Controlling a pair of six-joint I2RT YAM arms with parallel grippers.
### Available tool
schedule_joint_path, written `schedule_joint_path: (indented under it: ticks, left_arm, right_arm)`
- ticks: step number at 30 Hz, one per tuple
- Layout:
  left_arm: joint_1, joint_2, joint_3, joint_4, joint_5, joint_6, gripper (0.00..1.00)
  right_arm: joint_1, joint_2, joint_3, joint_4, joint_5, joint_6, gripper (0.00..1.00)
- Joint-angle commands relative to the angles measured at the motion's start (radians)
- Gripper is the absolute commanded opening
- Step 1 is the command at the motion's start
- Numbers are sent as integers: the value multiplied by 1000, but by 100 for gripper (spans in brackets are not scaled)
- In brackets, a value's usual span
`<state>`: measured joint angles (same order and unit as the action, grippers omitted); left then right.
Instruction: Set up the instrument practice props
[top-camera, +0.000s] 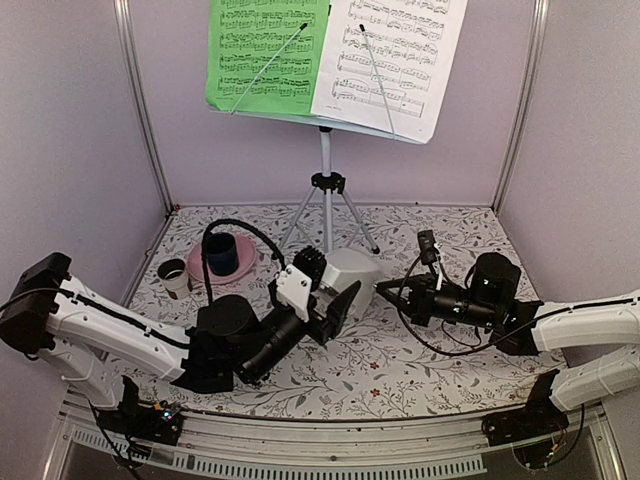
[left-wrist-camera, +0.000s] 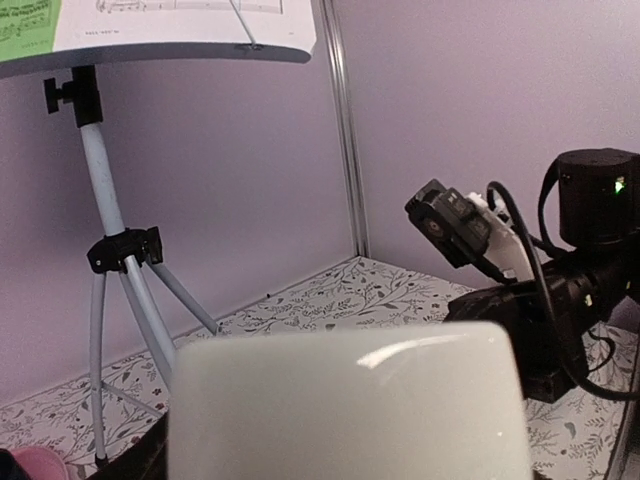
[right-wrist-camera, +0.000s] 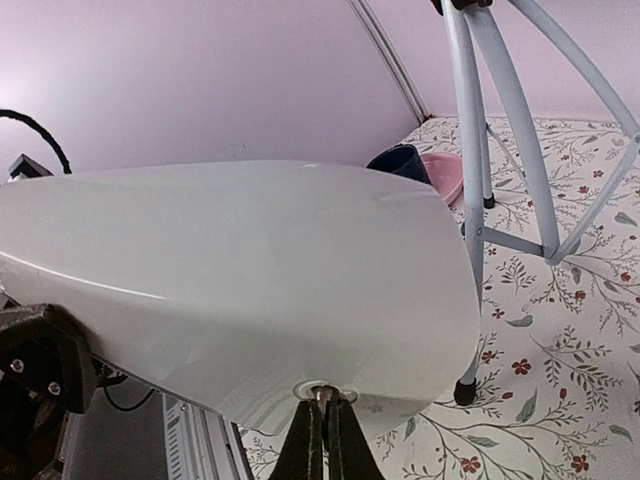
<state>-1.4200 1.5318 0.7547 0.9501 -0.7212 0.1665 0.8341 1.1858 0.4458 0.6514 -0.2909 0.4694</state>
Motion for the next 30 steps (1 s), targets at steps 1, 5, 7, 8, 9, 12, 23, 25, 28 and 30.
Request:
schedule_joint_path:
  ticks: [1,5,7,8,9,12,23,25,28,30]
  left_arm:
    - [-30,-2,-34,117,137,123,2]
    - [-48,17,-48,153,156,197,1]
    - [-55,21,-58,174,159,222,0]
    - [-57,22,-62,180,160,228,0]
    - [-60,22,-64,182,160,233,0]
    - [-66,25,-58,176,158,238,0]
    - [-2,62,187,-209,33,-78,0]
    - [18,62,216,-301,43,-160,0]
    - [52,71,238,-366,111,-241,0]
    - [76,88,260,-419,157,-299,0]
  right_arm:
    - [-75,-36,-2,151,10,220,0]
    - [-104,-40,-33,231,1,415,0]
    - [-124,-38,-59,286,4,497,0]
    - [-135,-36,-74,307,6,558,0]
    - [-148,-33,-86,326,11,593,0]
    - [-158,-19,-111,365,27,688,0]
    - [-158,-44,-93,149,-107,435,54]
    - [-159,-95,-110,85,-117,374,71]
    - [-159,-176,-133,-28,-89,306,90]
    - [-158,-221,-133,-103,-68,250,95]
